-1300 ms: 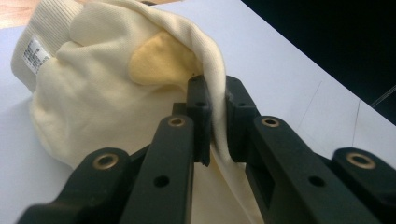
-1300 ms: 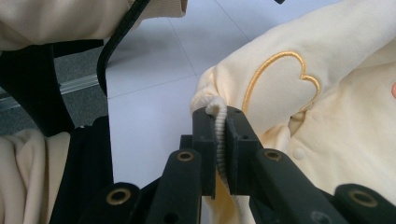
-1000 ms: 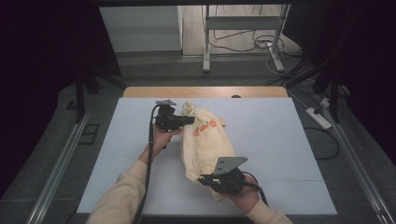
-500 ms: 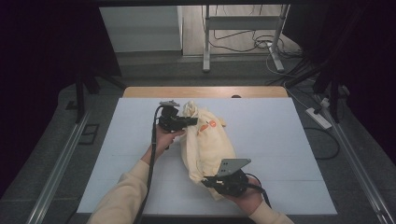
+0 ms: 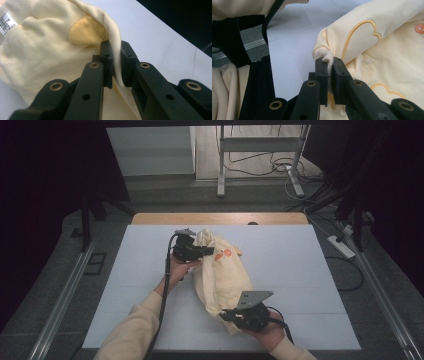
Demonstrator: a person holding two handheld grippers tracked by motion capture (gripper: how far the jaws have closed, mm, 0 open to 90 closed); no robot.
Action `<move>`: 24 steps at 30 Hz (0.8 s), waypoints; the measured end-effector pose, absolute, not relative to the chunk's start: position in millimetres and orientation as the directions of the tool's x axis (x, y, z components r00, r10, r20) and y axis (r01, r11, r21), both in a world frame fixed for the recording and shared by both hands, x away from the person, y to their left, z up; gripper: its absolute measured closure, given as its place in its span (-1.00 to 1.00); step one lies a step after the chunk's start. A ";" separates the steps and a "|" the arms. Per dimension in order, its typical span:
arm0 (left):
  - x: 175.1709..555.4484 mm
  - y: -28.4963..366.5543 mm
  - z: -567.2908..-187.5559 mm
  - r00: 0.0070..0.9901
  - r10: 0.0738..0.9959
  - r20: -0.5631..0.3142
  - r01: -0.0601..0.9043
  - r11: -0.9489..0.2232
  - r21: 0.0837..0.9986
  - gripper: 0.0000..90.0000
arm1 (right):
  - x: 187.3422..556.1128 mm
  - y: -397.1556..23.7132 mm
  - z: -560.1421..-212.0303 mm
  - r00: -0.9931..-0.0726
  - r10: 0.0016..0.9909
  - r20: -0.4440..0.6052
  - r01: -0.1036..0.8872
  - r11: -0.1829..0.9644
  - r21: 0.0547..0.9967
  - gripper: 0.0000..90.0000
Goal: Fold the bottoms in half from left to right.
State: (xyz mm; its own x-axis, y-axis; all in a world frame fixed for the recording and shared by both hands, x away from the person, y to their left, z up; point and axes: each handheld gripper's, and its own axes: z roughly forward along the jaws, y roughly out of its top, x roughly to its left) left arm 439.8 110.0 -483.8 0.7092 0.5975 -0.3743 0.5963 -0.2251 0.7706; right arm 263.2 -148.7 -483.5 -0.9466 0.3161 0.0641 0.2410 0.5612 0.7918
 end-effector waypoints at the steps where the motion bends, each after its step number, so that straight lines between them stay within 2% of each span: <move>1: 440.1 108.9 -484.2 0.710 0.597 -0.374 0.597 -0.227 0.770 0.83 | 263.0 -149.2 -483.5 -0.946 0.318 0.064 0.242 0.562 0.791 0.86; 24: 448.5 77.8 -489.2 0.702 0.594 -0.392 0.614 -0.226 0.756 0.82 | 257.8 -167.6 -478.8 -0.934 0.346 0.085 0.269 0.529 0.805 0.86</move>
